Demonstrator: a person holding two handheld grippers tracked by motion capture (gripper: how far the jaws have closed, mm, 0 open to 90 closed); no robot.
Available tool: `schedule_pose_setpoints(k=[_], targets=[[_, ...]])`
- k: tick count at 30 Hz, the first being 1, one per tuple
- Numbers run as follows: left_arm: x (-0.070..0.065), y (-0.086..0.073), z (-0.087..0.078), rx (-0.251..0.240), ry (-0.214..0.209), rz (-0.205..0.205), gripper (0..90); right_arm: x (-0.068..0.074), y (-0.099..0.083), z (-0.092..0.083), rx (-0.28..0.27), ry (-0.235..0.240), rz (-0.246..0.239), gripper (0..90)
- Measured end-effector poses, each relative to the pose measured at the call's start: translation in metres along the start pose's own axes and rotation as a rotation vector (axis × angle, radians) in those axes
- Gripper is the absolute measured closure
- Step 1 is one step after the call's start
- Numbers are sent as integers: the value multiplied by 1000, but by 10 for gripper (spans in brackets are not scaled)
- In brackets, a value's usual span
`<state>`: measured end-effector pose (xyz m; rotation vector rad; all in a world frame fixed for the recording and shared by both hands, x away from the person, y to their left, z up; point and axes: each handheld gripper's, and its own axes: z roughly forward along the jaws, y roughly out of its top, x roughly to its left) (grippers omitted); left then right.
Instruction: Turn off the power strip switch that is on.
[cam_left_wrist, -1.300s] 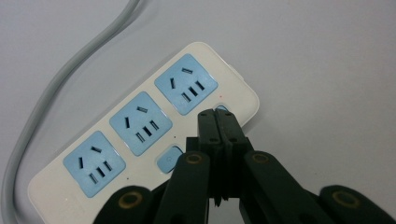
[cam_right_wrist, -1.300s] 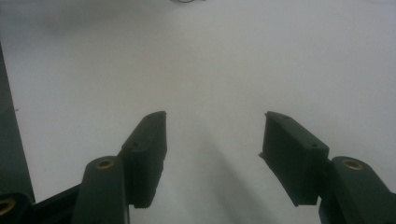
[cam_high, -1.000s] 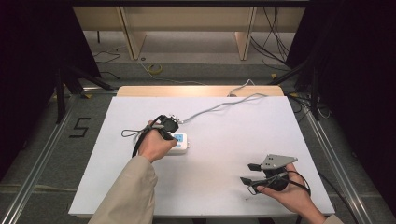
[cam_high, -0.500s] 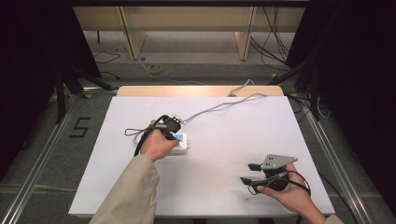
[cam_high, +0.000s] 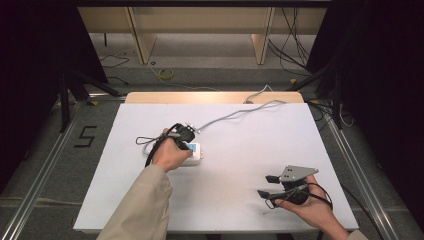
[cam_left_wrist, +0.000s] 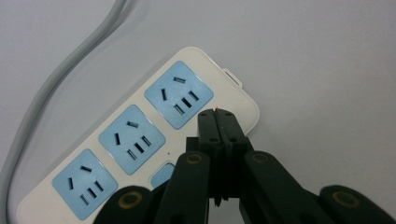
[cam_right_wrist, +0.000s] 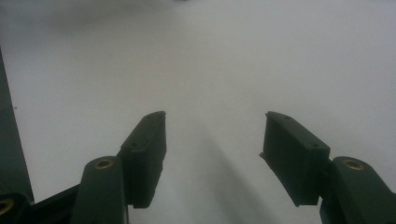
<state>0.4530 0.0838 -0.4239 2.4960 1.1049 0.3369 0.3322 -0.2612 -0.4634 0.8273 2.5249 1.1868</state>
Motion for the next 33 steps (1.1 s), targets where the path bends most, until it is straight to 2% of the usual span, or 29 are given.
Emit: schedule_pose_setpoints(k=[33], targets=[[-2, 8, 7, 33, 10, 31, 899, 0, 0, 0, 0, 1, -1, 403]])
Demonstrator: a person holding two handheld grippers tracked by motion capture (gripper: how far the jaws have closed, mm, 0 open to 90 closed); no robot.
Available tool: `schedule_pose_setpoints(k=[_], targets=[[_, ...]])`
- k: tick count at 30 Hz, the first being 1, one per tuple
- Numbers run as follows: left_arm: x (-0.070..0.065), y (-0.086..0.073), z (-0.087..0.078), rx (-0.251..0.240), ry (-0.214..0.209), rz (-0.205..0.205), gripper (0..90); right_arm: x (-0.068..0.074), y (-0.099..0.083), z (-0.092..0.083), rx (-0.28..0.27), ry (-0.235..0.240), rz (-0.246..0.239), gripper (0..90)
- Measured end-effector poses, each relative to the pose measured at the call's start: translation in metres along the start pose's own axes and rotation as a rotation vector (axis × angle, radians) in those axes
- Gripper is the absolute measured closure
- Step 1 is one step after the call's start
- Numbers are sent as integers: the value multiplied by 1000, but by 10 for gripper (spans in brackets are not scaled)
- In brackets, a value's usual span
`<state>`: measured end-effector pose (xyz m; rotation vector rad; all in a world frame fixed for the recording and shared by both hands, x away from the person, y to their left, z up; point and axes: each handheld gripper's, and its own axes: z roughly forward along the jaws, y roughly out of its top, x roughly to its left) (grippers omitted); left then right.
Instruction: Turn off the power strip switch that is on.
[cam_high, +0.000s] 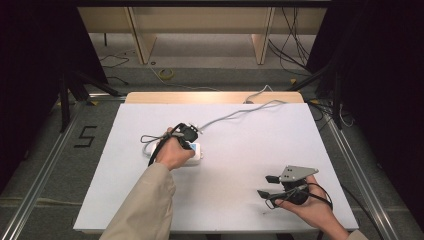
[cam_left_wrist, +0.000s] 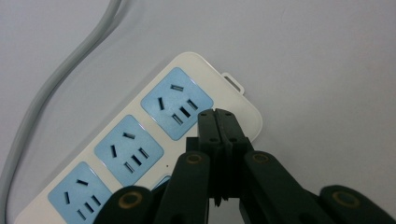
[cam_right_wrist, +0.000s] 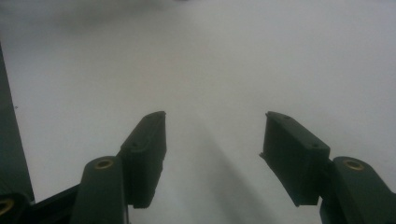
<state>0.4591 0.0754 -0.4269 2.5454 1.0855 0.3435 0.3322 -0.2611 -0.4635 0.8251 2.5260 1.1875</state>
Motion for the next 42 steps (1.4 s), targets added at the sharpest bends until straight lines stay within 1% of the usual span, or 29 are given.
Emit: schedule_pose_setpoints(k=[2, 5, 8, 11, 16, 19, 27, 42], targets=[[-1, 1, 0, -5, 1, -1, 899, 0, 0, 0, 1, 1, 0, 403], [-1, 3, 0, 2, 3, 10, 899, 0, 0, 0, 0, 1, 0, 403], [-2, 3, 2, 1, 2, 2, 899, 0, 0, 0, -2, -1, 3, 403], [-1, 3, 2, 9, 3, 6, 899, 0, 0, 0, 1, 1, 0, 403], [-1, 3, 3, 7, 1, 5, 899, 0, 0, 0, -1, 1, 3, 403], [-1, 3, 3, 14, 0, 15, 899, 0, 0, 0, 0, 1, 4, 404], [-2, 3, 5, 11, 4, 13, 899, 0, 0, 0, 2, 2, 1, 403], [-2, 3, 7, 17, 15, 26, 899, 0, 0, 1, 2, 2, -1, 403]])
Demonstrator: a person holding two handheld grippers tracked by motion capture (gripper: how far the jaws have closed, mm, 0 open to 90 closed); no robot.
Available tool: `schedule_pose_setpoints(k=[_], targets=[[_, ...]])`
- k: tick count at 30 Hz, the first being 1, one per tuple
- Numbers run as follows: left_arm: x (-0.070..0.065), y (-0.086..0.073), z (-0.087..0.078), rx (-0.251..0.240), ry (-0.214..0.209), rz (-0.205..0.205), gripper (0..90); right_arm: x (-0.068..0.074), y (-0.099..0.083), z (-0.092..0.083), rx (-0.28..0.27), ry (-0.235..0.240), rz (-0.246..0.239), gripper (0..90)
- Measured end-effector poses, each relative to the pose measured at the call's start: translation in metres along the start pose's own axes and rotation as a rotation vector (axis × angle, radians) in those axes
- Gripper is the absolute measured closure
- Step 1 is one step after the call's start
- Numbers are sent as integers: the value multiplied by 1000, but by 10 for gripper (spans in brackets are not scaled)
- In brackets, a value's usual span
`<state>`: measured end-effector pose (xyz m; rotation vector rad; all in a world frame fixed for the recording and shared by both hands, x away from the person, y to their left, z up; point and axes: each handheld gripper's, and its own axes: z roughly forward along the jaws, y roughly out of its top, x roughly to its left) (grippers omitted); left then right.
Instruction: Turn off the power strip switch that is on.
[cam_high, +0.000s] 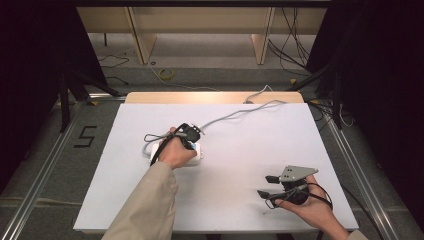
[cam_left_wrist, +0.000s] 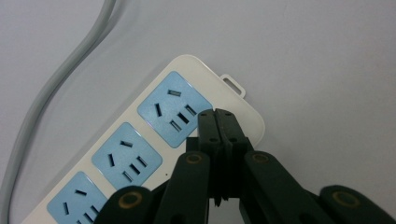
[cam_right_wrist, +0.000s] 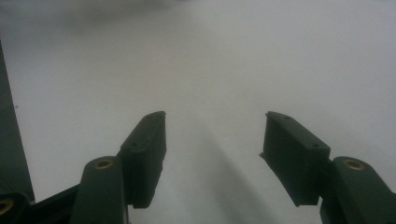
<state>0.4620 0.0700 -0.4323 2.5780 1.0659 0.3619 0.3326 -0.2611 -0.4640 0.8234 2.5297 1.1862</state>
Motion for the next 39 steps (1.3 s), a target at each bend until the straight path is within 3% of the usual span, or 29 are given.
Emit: schedule_pose_setpoints(k=[18, 25, 39], targets=[[0, -2, 4, 1, 11, 3, 899, 1, 0, 0, 3, 2, 4, 401], [-3, -2, 3, 9, 29, 24, 899, 0, 0, 0, 1, 3, 2, 401], [-2, -2, 4, 5, 21, 5, 900, 1, 0, 1, 3, 5, 0, 401]])
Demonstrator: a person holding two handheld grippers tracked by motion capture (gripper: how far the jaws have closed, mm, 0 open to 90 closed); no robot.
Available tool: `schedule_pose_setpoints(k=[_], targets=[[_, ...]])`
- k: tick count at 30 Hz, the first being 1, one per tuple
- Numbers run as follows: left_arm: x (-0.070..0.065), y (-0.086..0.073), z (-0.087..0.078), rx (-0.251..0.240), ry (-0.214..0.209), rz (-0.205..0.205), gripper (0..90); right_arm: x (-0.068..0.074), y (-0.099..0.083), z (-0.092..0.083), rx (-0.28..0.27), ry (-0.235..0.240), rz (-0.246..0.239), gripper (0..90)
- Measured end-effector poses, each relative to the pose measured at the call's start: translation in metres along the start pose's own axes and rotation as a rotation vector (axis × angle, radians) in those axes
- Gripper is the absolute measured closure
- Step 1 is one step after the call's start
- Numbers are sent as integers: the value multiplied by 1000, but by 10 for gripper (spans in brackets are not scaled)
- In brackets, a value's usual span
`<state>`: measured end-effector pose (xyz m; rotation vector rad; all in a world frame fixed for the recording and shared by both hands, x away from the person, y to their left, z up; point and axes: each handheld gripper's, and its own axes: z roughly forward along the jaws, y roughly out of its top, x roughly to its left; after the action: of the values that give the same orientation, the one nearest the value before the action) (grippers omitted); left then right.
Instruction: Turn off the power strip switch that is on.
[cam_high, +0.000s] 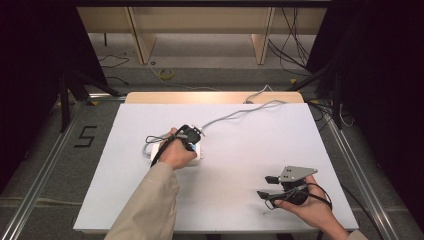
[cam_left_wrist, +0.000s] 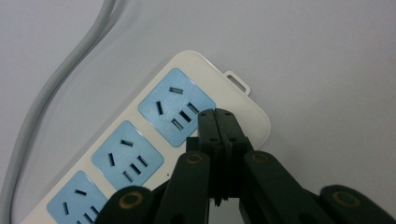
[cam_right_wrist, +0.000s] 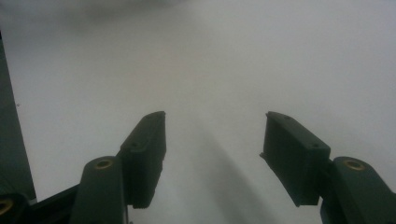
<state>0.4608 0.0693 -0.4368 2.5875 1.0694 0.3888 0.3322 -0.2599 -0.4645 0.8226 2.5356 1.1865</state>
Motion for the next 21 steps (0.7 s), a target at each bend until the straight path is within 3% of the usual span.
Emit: schedule_pose_setpoints(k=[21], targets=[[2, -1, 0, 11, -12, -3, 900, 0, 0, 0, 0, 0, 1, 401]])
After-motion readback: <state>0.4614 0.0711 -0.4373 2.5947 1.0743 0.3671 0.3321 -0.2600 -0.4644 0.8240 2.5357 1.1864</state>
